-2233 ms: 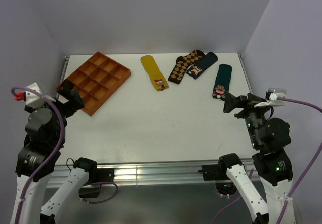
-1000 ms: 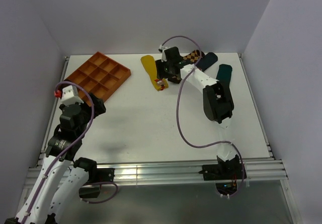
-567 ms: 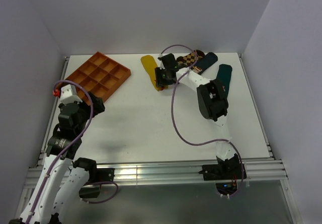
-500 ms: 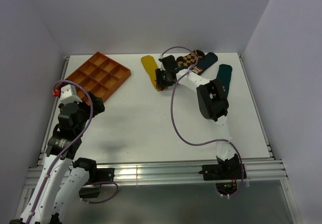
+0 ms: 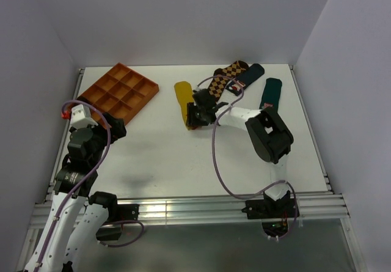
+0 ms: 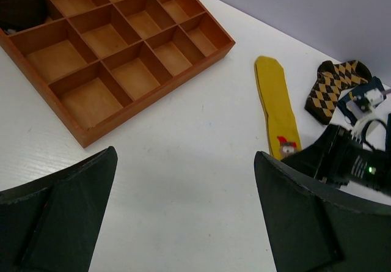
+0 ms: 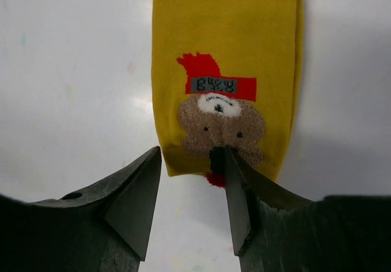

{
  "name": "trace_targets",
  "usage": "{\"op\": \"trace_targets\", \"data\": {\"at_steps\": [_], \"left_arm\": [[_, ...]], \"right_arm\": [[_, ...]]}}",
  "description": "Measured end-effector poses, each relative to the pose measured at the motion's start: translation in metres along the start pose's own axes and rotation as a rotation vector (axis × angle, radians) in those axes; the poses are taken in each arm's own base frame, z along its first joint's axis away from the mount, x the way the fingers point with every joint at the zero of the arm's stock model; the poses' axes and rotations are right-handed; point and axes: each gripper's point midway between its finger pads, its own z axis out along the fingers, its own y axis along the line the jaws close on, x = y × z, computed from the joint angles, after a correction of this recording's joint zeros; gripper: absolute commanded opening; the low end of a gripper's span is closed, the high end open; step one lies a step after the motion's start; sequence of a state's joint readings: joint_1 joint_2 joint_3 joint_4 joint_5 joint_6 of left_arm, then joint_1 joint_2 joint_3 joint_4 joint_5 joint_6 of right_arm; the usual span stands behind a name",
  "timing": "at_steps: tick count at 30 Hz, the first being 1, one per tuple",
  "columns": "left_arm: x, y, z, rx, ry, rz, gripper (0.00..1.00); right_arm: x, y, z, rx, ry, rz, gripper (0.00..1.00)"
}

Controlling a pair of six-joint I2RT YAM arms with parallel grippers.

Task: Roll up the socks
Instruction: Move the sock to the center of the board.

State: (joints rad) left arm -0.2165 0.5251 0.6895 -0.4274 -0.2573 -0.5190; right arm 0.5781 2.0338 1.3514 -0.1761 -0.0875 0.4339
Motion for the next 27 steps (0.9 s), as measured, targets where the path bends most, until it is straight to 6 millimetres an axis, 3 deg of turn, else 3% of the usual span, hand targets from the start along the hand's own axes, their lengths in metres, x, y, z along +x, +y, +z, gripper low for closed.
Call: {"op": "trace_targets", "data": {"at_steps": [9, 14, 17, 22, 27], "left_arm": [[0.0, -0.001, -0.001, 0.008, -0.003, -0.002, 0.99], [0.0, -0.001, -0.001, 0.01, -0.003, -0.002, 1.0], [0.0, -0.001, -0.001, 0.01, -0.003, -0.002, 0.99], [0.0, -0.001, -0.001, 0.009, -0.003, -0.001, 0.99], [0.001, -0.001, 0.0, 0.007, 0.003, 0.0, 1.0]], "right_arm": [[0.11, 0.079, -0.051, -0.088, 0.103, 0.001, 0.63], [0.139, 0.116, -0.067, -0.161, 0.159, -0.13, 0.62], [0.125, 0.121, -0.073, -0.18, 0.126, -0.219, 0.62], [0.071, 0.12, -0.074, -0.185, 0.006, -0.383, 0.61], [0.018, 0.111, -0.055, -0.175, -0.065, -0.456, 0.59]]}}
